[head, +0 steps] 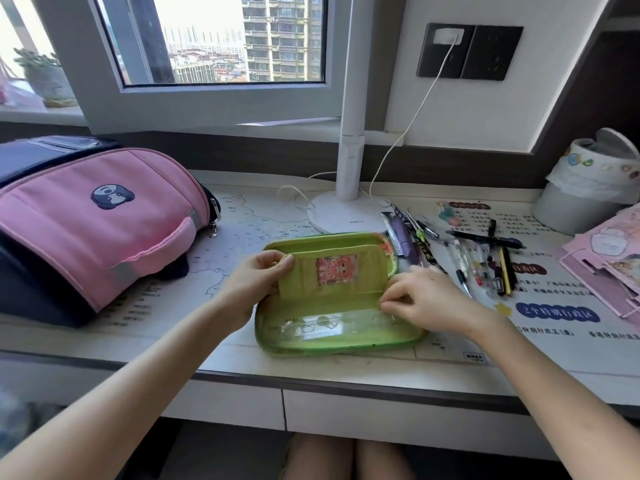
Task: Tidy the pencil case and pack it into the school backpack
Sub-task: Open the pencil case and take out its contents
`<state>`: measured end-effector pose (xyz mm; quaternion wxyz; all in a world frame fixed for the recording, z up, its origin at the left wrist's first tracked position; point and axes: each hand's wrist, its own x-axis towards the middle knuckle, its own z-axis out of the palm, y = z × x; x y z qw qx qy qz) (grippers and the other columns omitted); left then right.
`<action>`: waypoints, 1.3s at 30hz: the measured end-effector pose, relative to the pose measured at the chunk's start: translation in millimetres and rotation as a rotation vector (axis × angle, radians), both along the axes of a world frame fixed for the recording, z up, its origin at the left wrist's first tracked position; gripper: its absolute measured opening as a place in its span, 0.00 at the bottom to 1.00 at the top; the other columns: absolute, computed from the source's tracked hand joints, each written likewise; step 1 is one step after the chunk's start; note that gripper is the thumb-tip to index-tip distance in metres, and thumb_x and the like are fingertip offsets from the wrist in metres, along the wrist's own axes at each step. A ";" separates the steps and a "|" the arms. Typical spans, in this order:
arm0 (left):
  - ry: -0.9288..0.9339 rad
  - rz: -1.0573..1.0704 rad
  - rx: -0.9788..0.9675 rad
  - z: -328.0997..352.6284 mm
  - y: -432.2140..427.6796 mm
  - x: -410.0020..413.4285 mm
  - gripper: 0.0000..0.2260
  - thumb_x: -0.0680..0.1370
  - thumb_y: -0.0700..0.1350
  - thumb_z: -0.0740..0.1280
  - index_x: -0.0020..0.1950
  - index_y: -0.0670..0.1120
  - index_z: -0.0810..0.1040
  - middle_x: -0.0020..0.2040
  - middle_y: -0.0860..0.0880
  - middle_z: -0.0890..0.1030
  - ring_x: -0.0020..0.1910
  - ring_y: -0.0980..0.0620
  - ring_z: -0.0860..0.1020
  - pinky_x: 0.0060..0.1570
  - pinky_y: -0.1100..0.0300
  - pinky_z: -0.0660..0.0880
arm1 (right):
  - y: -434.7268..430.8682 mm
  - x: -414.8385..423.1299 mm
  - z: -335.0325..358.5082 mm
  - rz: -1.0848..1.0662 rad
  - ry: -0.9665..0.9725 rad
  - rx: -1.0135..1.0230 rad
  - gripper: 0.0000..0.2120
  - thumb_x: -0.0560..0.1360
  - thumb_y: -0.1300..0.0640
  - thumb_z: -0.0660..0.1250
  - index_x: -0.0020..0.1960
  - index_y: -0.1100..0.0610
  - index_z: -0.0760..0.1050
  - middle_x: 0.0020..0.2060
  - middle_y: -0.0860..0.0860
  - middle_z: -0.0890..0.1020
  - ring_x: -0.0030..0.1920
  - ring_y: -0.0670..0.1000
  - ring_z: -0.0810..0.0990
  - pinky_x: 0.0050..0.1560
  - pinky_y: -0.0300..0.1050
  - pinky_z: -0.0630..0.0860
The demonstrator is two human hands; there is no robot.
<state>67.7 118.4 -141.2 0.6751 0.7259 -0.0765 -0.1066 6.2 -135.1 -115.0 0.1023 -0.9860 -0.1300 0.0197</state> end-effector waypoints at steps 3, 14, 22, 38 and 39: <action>-0.008 0.074 -0.029 -2.1 -5.0 -1.6 0.08 0.77 0.46 0.64 0.40 0.46 0.78 0.37 0.48 0.78 0.36 0.52 0.75 0.32 0.63 0.74 | -2.0 -7.5 -7.2 0.020 -0.041 -0.001 0.12 0.77 0.46 0.62 0.58 0.44 0.78 0.55 0.41 0.78 0.58 0.46 0.70 0.63 0.49 0.63; -0.250 0.247 0.028 -11.4 -17.6 -9.8 0.08 0.77 0.48 0.63 0.40 0.48 0.77 0.39 0.46 0.78 0.37 0.53 0.73 0.37 0.60 0.68 | 11.5 -18.4 -18.5 -0.056 0.037 0.522 0.09 0.73 0.61 0.69 0.51 0.51 0.81 0.45 0.40 0.80 0.48 0.36 0.77 0.49 0.26 0.71; -0.290 0.200 0.052 -11.1 -15.6 -14.4 0.08 0.78 0.47 0.61 0.42 0.48 0.76 0.39 0.45 0.78 0.38 0.53 0.74 0.37 0.61 0.69 | 3.1 -19.3 -11.5 -0.027 -0.142 0.457 0.12 0.76 0.64 0.64 0.56 0.54 0.80 0.50 0.45 0.81 0.53 0.42 0.77 0.57 0.31 0.70; -0.397 0.261 0.523 -2.4 -15.0 1.9 0.10 0.73 0.47 0.68 0.52 0.47 0.75 0.47 0.46 0.81 0.46 0.46 0.78 0.47 0.46 0.77 | -70.0 8.5 -19.9 -0.611 -0.377 0.181 0.12 0.76 0.57 0.64 0.57 0.59 0.78 0.51 0.55 0.83 0.50 0.54 0.80 0.51 0.47 0.77; -0.445 0.268 0.603 -0.2 -17.0 4.3 0.11 0.72 0.45 0.68 0.53 0.47 0.74 0.48 0.46 0.80 0.47 0.46 0.78 0.48 0.47 0.76 | -73.3 19.4 -21.9 -0.629 -0.343 0.095 0.14 0.75 0.55 0.65 0.59 0.59 0.77 0.54 0.55 0.82 0.53 0.56 0.79 0.53 0.47 0.75</action>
